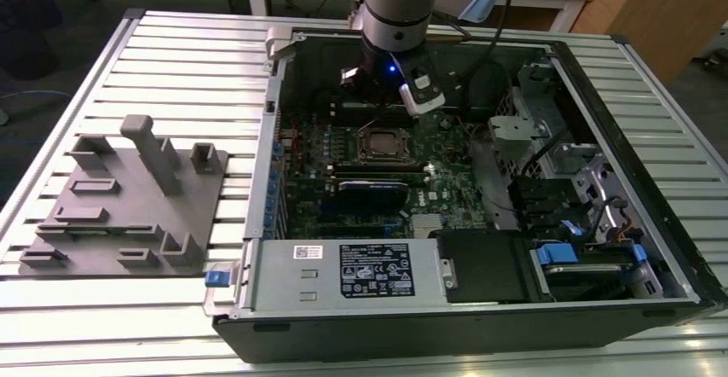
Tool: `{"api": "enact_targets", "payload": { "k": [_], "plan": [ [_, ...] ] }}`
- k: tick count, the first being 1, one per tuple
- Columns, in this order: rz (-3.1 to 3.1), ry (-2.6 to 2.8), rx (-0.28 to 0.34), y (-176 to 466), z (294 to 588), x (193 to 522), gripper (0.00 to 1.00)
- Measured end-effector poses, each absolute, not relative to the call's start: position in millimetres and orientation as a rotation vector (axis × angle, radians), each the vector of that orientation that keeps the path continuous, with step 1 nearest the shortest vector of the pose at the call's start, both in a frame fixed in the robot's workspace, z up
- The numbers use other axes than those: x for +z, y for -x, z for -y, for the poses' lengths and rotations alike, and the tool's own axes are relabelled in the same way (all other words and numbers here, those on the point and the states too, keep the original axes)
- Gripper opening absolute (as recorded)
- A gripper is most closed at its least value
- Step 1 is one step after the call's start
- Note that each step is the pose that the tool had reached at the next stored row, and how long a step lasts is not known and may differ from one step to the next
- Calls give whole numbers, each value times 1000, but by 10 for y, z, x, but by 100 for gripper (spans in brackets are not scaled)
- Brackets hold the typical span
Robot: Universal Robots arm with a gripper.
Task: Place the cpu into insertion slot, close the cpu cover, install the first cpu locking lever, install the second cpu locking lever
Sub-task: 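Install the first cpu locking lever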
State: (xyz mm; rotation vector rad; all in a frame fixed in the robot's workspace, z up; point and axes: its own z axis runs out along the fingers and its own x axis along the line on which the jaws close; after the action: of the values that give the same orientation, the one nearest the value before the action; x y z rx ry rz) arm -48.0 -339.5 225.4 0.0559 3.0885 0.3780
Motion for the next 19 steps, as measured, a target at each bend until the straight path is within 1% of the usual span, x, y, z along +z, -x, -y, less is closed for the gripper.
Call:
{"api": "enact_targets", "payload": {
  "k": [19],
  "plan": [
    [-3085, -55, 377, 472, 3386, 2208, 10]
  ]
}}
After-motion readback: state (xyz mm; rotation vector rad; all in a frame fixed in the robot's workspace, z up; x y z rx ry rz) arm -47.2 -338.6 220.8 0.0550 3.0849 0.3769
